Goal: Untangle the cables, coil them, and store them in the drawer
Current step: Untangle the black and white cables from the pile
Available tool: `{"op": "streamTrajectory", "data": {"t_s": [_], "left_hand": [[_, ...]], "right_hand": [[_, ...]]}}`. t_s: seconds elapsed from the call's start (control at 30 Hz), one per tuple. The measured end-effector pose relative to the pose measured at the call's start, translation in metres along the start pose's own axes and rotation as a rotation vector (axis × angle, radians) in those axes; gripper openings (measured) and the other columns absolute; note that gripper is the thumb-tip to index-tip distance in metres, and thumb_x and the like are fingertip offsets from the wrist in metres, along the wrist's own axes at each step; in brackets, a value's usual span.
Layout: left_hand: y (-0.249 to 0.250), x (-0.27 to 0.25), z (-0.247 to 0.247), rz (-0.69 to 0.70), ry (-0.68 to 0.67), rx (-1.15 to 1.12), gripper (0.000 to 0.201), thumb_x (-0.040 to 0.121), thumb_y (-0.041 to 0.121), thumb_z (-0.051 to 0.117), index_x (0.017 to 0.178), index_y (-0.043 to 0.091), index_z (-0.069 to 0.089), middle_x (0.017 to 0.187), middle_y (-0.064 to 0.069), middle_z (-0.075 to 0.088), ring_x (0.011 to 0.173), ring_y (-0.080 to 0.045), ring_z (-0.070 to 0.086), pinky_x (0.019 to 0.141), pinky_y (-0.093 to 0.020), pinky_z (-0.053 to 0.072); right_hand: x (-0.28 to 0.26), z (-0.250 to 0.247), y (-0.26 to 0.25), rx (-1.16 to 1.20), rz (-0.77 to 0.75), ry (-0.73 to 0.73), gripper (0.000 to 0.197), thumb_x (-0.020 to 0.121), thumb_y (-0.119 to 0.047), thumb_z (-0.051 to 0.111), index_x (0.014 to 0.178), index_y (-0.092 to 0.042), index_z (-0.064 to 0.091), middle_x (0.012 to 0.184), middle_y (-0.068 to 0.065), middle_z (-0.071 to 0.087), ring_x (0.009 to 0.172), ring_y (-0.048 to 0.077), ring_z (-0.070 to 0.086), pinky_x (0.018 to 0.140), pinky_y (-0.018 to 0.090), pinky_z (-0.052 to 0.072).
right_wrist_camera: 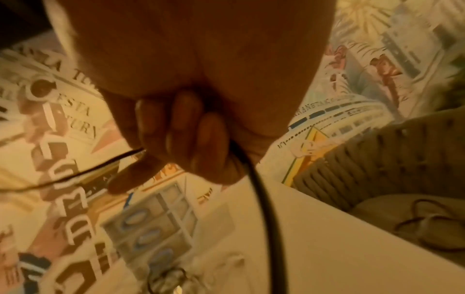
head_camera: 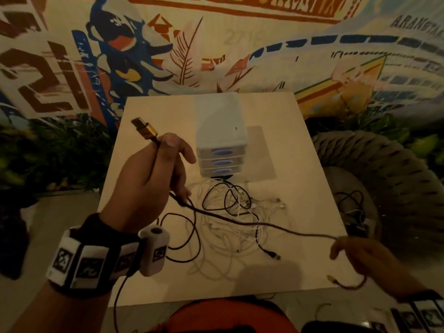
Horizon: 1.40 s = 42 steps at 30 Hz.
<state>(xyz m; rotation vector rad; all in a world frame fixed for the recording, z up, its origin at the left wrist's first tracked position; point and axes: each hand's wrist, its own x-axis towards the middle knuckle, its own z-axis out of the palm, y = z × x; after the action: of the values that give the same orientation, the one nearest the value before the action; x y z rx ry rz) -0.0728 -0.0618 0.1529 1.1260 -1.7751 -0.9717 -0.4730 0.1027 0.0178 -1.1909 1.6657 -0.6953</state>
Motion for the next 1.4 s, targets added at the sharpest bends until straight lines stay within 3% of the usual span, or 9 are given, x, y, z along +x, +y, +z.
{"op": "streamTrajectory", "data": {"t_s": [0.2, 0.27, 0.4, 0.57, 0.7, 0.83, 1.03, 1.2, 1.4], "left_hand": [[0.001, -0.002, 0.009, 0.045, -0.057, 0.104, 0.044, 0.110, 0.038, 0.027, 0.089, 0.027, 0.064, 0.072, -0.001, 0.073, 0.066, -0.023, 0.071, 0.073, -0.050, 0.057], [0.000, -0.004, 0.004, 0.039, -0.017, 0.062, 0.042, 0.110, 0.034, 0.030, 0.090, 0.020, 0.064, 0.070, -0.005, 0.069, 0.056, -0.021, 0.068, 0.061, -0.046, 0.059], [-0.006, -0.004, -0.003, -0.037, -0.027, -0.002, 0.022, 0.108, 0.026, 0.036, 0.123, 0.027, 0.053, 0.069, -0.010, 0.064, 0.037, -0.033, 0.055, 0.035, -0.036, 0.046], [-0.027, -0.009, 0.007, -0.150, -0.029, -0.028, 0.020, 0.108, 0.024, 0.040, 0.109, 0.032, 0.058, 0.057, -0.005, 0.046, 0.036, -0.025, 0.035, 0.038, -0.024, 0.031], [-0.031, -0.016, 0.013, -0.203, -0.087, -0.005, 0.031, 0.091, 0.057, 0.048, 0.094, 0.027, 0.055, 0.052, 0.007, 0.033, 0.043, -0.010, 0.026, 0.050, -0.027, 0.027], [-0.025, -0.023, 0.016, -0.276, -0.193, -0.137, 0.041, 0.098, 0.054, 0.045, 0.090, 0.014, 0.053, 0.055, 0.006, 0.035, 0.045, -0.013, 0.029, 0.044, -0.026, 0.029], [-0.019, -0.026, 0.036, -0.135, -0.353, -0.020, 0.043, 0.105, 0.039, 0.031, 0.097, 0.021, 0.068, 0.088, 0.001, 0.073, 0.087, -0.013, 0.069, 0.076, -0.016, 0.048], [-0.012, -0.017, 0.040, -0.028, -0.269, -0.093, 0.041, 0.107, 0.027, 0.033, 0.103, 0.011, 0.071, 0.094, 0.005, 0.075, 0.094, -0.011, 0.071, 0.079, -0.014, 0.051], [-0.026, -0.007, 0.013, 0.028, 0.027, -0.038, 0.036, 0.110, 0.026, 0.032, 0.102, 0.022, 0.067, 0.067, -0.008, 0.067, 0.067, -0.023, 0.070, 0.070, -0.041, 0.060]], "right_hand": [[-0.025, 0.005, 0.058, -0.061, 0.214, -0.080, 0.066, 0.080, -0.079, 0.055, 0.077, -0.017, 0.077, 0.081, 0.008, 0.069, 0.085, 0.025, 0.066, 0.087, 0.036, 0.045], [-0.029, 0.003, 0.082, -0.061, 0.306, -0.099, 0.078, 0.065, -0.089, 0.060, 0.079, -0.015, 0.078, 0.094, 0.004, 0.074, 0.103, 0.020, 0.067, 0.099, 0.033, 0.044], [-0.034, 0.025, 0.123, -0.118, 0.466, -0.332, 0.035, 0.094, -0.048, 0.059, 0.085, -0.022, 0.082, 0.100, -0.009, 0.075, 0.104, 0.004, 0.067, 0.113, 0.035, 0.039], [-0.021, 0.067, 0.135, -0.268, 0.463, -0.460, 0.012, 0.093, -0.040, 0.069, 0.089, -0.043, 0.080, 0.103, -0.018, 0.072, 0.100, -0.008, 0.064, 0.094, 0.012, 0.045], [-0.003, 0.095, 0.136, -0.519, 0.413, -0.628, 0.008, 0.098, -0.045, 0.058, 0.098, -0.049, 0.065, 0.120, -0.013, 0.068, 0.113, 0.004, 0.061, 0.102, 0.020, 0.043], [0.009, 0.100, 0.089, -0.639, 0.262, -0.637, 0.019, 0.099, -0.044, 0.053, 0.103, -0.040, 0.071, 0.120, -0.011, 0.070, 0.110, 0.006, 0.063, 0.091, 0.016, 0.046], [0.033, 0.101, -0.079, -0.431, -0.300, -0.339, 0.045, 0.088, -0.070, 0.058, 0.129, -0.051, 0.054, 0.126, -0.028, 0.055, 0.114, -0.006, 0.056, 0.091, 0.013, 0.046], [0.060, 0.153, -0.164, -0.200, -0.655, -0.313, 0.040, 0.091, -0.041, 0.072, 0.128, -0.028, 0.065, 0.148, -0.022, 0.042, 0.128, -0.006, 0.048, 0.106, 0.016, 0.040], [0.065, 0.189, -0.117, -0.119, -0.330, -0.508, 0.039, 0.103, -0.043, 0.050, 0.082, -0.017, 0.070, 0.083, -0.004, 0.072, 0.082, 0.014, 0.068, 0.088, 0.039, 0.054]]}}
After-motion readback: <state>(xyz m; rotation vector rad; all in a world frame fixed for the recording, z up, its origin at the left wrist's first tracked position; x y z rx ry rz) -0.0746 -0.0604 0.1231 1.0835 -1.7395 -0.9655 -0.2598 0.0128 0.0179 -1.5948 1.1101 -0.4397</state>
